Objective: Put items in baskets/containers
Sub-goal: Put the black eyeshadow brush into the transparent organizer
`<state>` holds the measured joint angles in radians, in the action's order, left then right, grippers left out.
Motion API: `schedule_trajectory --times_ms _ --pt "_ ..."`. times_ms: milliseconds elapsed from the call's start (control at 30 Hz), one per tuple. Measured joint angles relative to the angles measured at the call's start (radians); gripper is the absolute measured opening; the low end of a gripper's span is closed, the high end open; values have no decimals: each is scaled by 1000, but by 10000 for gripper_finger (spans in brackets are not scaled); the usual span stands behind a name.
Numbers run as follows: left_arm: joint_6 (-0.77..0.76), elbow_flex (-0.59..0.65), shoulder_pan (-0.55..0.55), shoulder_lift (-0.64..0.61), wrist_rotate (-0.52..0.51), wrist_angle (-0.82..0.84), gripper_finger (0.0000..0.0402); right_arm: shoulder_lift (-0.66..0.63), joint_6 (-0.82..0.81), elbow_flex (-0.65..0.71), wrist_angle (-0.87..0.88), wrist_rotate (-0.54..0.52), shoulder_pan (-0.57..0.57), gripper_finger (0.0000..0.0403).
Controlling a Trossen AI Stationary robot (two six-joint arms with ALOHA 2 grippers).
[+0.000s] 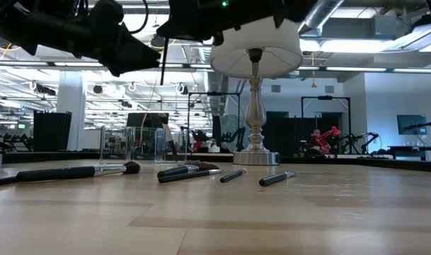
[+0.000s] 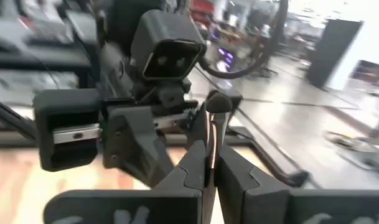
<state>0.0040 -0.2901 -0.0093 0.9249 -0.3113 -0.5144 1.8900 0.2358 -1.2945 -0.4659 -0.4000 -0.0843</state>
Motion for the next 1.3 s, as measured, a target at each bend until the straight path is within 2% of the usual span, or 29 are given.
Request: schedule_trajectory --times_ms 67,233,333,433,567,733,800,1100,1300 --pt "0 0 0 0 -46 2 195 0 16 -17 20 -43 -8 10" --pt "52 0 -5 -32 -120 0 191 5 -20 -12 15 -46 43 10" --pt "120 0 -14 -90 -228 1 187 46 -103 -11 -7 -1 90 11" --pt "127 0 -33 -162 -252 12 183 115 -123 -10 -106 64 122 12" --pt "132 0 -85 -262 -192 17 176 194 -124 -25 -234 117 139 11" --pt "141 0 -127 -343 30 18 158 269 -115 -91 -243 137 153 13" --pt "140 0 -128 -349 78 19 149 303 -87 -117 -239 135 159 13" --pt "138 0 -125 -282 82 21 120 432 -70 -203 -231 134 191 19" --pt "138 0 -105 -237 77 21 116 439 -70 -209 -174 136 191 43"
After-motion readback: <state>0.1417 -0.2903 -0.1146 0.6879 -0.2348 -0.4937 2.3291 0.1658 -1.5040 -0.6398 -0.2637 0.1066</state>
